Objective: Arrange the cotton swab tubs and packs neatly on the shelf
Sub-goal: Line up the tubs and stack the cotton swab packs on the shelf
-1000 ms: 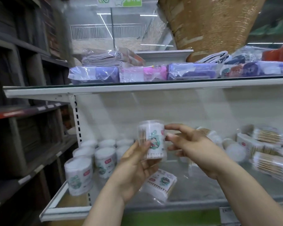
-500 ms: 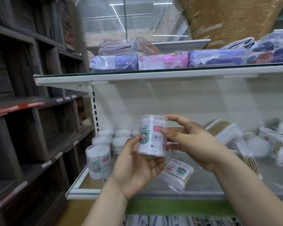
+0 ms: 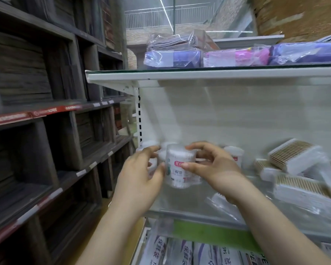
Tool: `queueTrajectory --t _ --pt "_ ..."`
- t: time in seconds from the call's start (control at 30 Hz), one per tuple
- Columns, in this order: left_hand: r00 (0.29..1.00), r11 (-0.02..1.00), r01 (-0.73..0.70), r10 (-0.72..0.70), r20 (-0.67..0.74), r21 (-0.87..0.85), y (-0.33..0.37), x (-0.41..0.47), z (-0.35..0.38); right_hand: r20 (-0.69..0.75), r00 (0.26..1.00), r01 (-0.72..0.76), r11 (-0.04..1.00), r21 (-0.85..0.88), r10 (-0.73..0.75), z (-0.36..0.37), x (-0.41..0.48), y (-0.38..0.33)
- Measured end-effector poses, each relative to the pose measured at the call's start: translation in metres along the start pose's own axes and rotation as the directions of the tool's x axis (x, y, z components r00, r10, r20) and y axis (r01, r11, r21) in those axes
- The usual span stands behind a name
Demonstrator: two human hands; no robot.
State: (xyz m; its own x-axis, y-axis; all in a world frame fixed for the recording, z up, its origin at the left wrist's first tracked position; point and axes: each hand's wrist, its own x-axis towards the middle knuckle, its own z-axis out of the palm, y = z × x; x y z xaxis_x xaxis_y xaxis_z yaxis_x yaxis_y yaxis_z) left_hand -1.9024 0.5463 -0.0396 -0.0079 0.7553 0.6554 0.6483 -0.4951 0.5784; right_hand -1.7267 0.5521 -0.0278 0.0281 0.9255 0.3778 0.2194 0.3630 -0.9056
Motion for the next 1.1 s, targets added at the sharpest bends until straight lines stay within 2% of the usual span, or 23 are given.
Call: queueTrajectory --t 0.07,0.17,0.27,0.4,0.77,1.03,1.1 --pt "1.0 0.994 -0.023 0.024 -0.015 0.104 -0.013 0.003 0.001 0.023 1.0 -0.01 0.999 -0.032 0.011 0.008 0.001 0.008" --pt "0.999 0.978 0.005 -0.012 0.033 0.209 -0.03 0.007 0.003 0.074 0.996 -0.047 0.997 -0.062 0.052 0.016 -0.001 0.017" --pt "0.998 0.976 -0.007 -0.008 0.07 0.219 -0.041 0.009 0.009 0.06 0.996 -0.064 0.989 -0.133 0.073 0.025 0.0 0.03" --pt "0.999 0.976 -0.035 0.027 0.037 0.215 -0.046 0.008 0.013 0.037 0.996 -0.068 0.983 -0.172 0.076 0.031 0.001 0.035" --pt "0.994 0.979 -0.055 0.035 0.105 0.197 -0.047 0.011 0.005 0.045 0.996 -0.076 0.989 -0.13 0.083 0.031 0.002 0.038" --pt "0.993 0.958 -0.039 0.006 0.115 0.284 -0.037 0.011 0.008 0.082 0.991 -0.086 0.977 -0.197 0.104 0.024 -0.004 0.03" --pt "0.995 0.944 -0.053 0.021 0.1 0.325 -0.029 0.013 0.013 0.085 0.993 -0.059 0.96 -0.274 0.085 0.011 -0.008 0.024"
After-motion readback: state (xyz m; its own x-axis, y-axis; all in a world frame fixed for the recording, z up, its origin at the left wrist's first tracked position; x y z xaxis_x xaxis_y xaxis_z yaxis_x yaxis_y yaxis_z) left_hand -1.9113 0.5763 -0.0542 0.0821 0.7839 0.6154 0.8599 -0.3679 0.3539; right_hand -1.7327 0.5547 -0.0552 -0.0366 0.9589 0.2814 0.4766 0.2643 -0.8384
